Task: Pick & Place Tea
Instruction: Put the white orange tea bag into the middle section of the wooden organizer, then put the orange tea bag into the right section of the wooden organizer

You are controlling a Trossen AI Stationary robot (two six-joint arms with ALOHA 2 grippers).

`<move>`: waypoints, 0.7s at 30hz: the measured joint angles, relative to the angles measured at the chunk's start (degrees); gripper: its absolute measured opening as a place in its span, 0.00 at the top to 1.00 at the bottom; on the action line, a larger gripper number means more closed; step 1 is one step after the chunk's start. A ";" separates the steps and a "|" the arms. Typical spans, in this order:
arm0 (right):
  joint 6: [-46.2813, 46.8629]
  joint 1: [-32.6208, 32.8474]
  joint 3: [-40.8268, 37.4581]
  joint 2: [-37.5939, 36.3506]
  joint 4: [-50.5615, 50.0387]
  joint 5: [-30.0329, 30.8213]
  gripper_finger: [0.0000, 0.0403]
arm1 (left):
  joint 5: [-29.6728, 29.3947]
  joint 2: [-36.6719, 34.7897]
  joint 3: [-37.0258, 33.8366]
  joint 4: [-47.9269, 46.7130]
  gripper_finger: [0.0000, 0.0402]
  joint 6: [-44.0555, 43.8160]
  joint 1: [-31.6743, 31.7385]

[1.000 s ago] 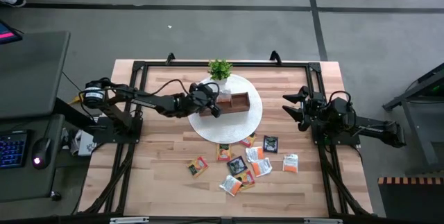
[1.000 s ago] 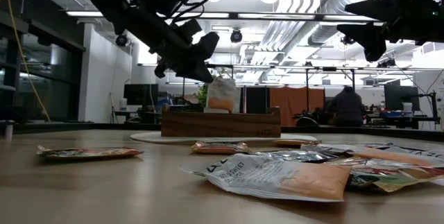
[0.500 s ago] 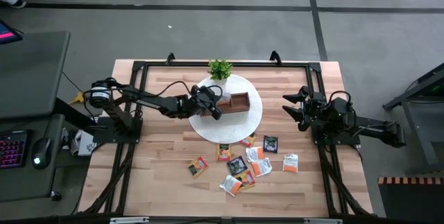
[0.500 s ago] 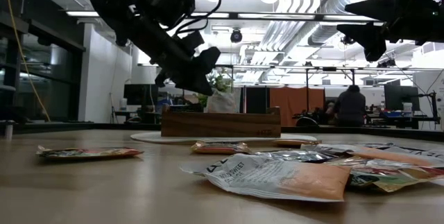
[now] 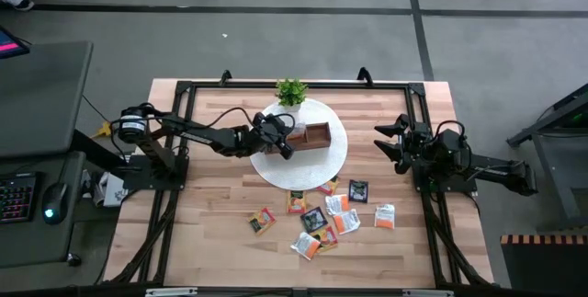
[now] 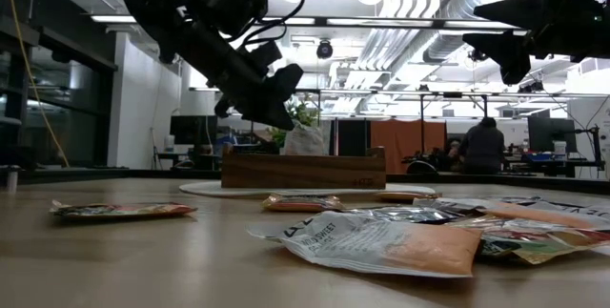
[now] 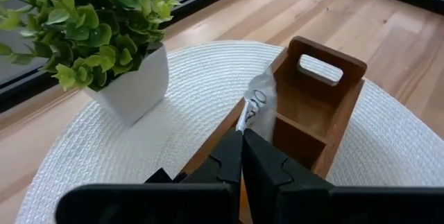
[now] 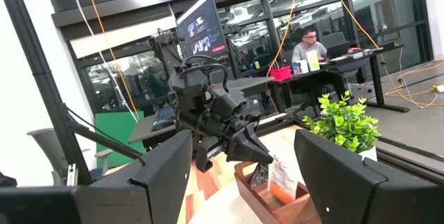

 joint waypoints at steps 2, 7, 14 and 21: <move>0.00 -0.01 0.02 0.00 0.00 0.00 0.38 | 0.02 0.00 0.00 -0.01 0.94 0.81 0.00; 0.00 0.00 0.01 0.00 0.00 0.02 0.38 | -0.02 0.00 0.00 0.00 0.81 0.85 0.00; 0.00 0.00 0.00 0.01 0.00 0.02 0.38 | -2.37 0.00 0.00 -0.04 0.67 1.26 0.00; 0.00 0.01 0.02 0.00 0.00 0.02 0.38 | -4.00 -0.04 0.00 -0.04 0.62 1.74 -0.02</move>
